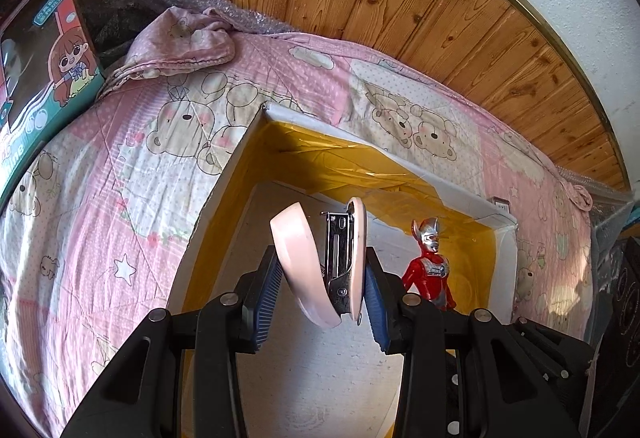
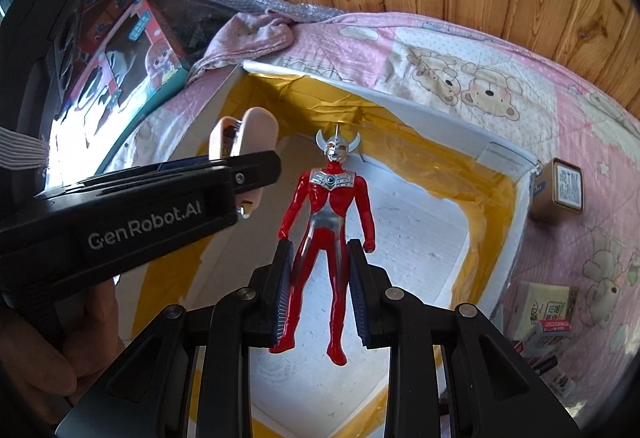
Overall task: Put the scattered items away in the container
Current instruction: 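Lower the stapler and figure into the box and open both tools, then withdraw both tools from the box back toward the scattered items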
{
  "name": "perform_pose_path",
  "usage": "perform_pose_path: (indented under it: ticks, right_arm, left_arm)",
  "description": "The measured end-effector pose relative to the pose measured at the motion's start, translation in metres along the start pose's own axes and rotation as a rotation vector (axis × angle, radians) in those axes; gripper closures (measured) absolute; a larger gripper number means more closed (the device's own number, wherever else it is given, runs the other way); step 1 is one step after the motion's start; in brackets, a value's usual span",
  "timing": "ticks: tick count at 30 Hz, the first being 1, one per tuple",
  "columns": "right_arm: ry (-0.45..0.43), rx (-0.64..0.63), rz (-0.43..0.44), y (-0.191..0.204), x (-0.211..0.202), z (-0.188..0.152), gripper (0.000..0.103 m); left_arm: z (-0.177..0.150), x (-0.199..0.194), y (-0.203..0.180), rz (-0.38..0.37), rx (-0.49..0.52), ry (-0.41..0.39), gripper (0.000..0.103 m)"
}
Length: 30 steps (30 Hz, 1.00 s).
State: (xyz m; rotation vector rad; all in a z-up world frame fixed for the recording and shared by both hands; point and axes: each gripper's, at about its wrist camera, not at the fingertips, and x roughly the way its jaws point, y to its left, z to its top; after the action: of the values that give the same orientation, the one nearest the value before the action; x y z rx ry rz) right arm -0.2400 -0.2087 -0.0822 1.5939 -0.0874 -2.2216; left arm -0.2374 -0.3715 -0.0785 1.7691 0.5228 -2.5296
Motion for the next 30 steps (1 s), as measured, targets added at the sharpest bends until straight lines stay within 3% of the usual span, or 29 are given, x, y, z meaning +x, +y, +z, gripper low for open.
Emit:
perform_pose_path:
  ticks: [6,19,23,30]
  right_arm:
    - [0.041,0.040,-0.009,-0.008,0.021,0.002,0.074]
    - [0.135,0.046,-0.036,-0.016,0.043,0.012,0.074]
    - [0.140,0.085,-0.023,-0.021,0.044,0.015,0.068]
    - [0.112,0.121,0.052,-0.019,0.023,0.011,0.065]
  left_arm:
    - [0.002,0.018,-0.008,0.000,0.067,0.032,0.062]
    - [0.006,0.060,0.000,0.057,0.087,0.100,0.062]
    - [0.008,0.066,0.002,0.047,0.074,0.131,0.060]
    - [0.004,0.060,0.007,0.007,0.024,0.153,0.045]
